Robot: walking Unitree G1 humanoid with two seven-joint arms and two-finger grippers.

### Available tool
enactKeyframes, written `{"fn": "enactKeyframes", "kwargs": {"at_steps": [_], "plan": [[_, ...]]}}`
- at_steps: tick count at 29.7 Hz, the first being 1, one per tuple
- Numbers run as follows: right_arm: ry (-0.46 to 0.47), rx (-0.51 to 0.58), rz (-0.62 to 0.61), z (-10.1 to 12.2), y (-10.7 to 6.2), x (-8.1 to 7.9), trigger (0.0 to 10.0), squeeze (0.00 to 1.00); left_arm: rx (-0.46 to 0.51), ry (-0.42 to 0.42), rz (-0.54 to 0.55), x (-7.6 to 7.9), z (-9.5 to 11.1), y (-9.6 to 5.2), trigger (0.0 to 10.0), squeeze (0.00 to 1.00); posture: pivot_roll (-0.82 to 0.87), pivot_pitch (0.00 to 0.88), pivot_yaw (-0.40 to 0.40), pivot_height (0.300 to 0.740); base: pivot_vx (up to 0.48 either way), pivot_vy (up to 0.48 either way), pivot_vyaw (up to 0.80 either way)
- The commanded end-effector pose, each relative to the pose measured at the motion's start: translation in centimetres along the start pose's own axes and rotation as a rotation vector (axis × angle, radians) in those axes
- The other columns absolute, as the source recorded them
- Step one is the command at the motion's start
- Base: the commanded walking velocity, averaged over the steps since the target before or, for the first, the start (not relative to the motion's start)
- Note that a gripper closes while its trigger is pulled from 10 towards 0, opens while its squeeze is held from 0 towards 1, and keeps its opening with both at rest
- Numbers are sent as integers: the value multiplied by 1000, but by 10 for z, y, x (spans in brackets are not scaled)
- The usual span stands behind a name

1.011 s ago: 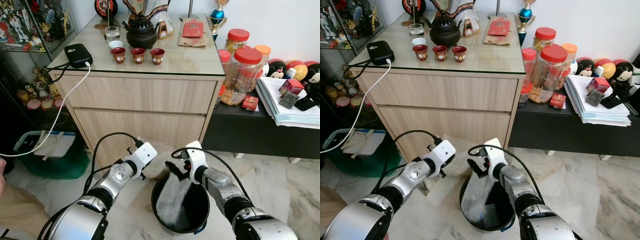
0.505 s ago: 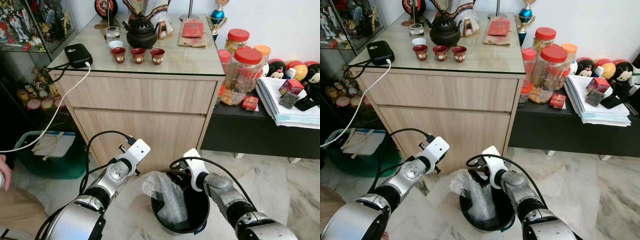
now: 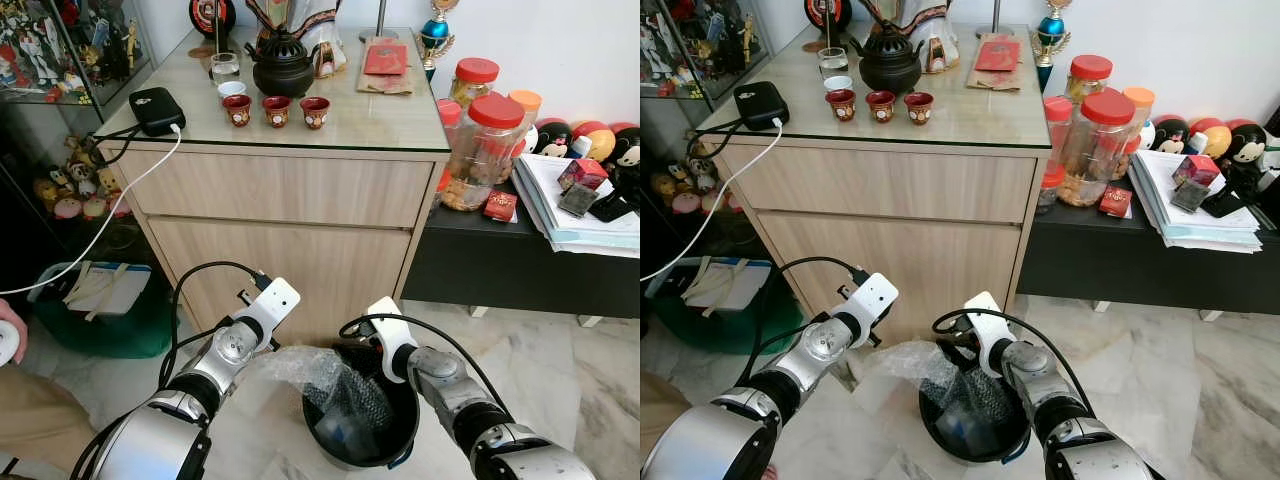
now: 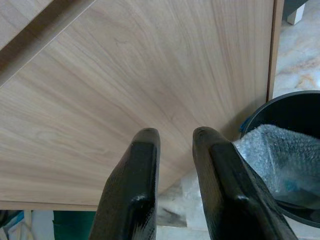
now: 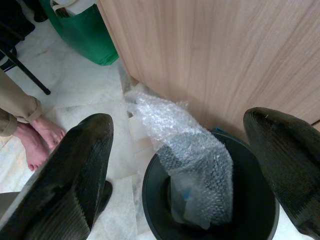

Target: Picking trash to rubbish bin

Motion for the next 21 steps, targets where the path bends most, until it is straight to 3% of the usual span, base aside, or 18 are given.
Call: {"fn": "enactKeyframes", "kwargs": {"at_steps": [1, 6, 7, 9, 13, 15, 17, 21], "plan": [[-14, -9, 4, -3, 0, -1, 10000, 0, -14, 1, 3, -1, -1, 0, 10000, 0, -19, 49, -36, 740, 0, 0, 0], [-12, -14, 1, -4, -1, -1, 10000, 0, -20, -13, 19, -2, -3, 0, 10000, 0, -19, 49, -36, 740, 0, 0, 0], [203, -50, -249, -48, -14, 4, 10000, 0, -245, -382, 224, -12, -80, -34, 10000, 0, -2, 59, 3, 740, 0, 0, 0], [308, -83, -372, -71, -23, 4, 10000, 0, -349, -532, 319, -12, -116, -55, 10000, 0, -2, 59, 3, 740, 0, 0, 0], [330, -90, -392, -75, -25, 3, 10000, 0, -360, -536, 332, -11, -120, -59, 10000, 0, 1, 57, 7, 740, 0, 0, 0], [442, -87, -430, -89, -32, 1, 10000, 0, -389, -590, 376, -10, -135, -70, 10000, 0, 7, 50, 10, 740, 0, 0, 0], [492, -94, -454, -99, -37, -2, 10000, 0, -415, -613, 408, -8, -147, -81, 10000, 0, 7, 50, 10, 740, 0, 0, 0], [506, -98, -483, -105, -39, -4, 10000, 0, -418, -640, 441, -9, -155, -89, 10000, 0, 5, 38, 15, 740, 0, 0, 0]]}}
Point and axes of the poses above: a point about 5 cm out from each wrist's last joint towards the gripper, its own y axis pointing out of the wrist towards the gripper, its own z axis along the axis of the wrist's last joint, x = y × z, the point moved 2 cm from there along y, pointing out of the wrist towards the gripper, and after that the axes turned 7 degrees about -y, right-handed, at the moved point
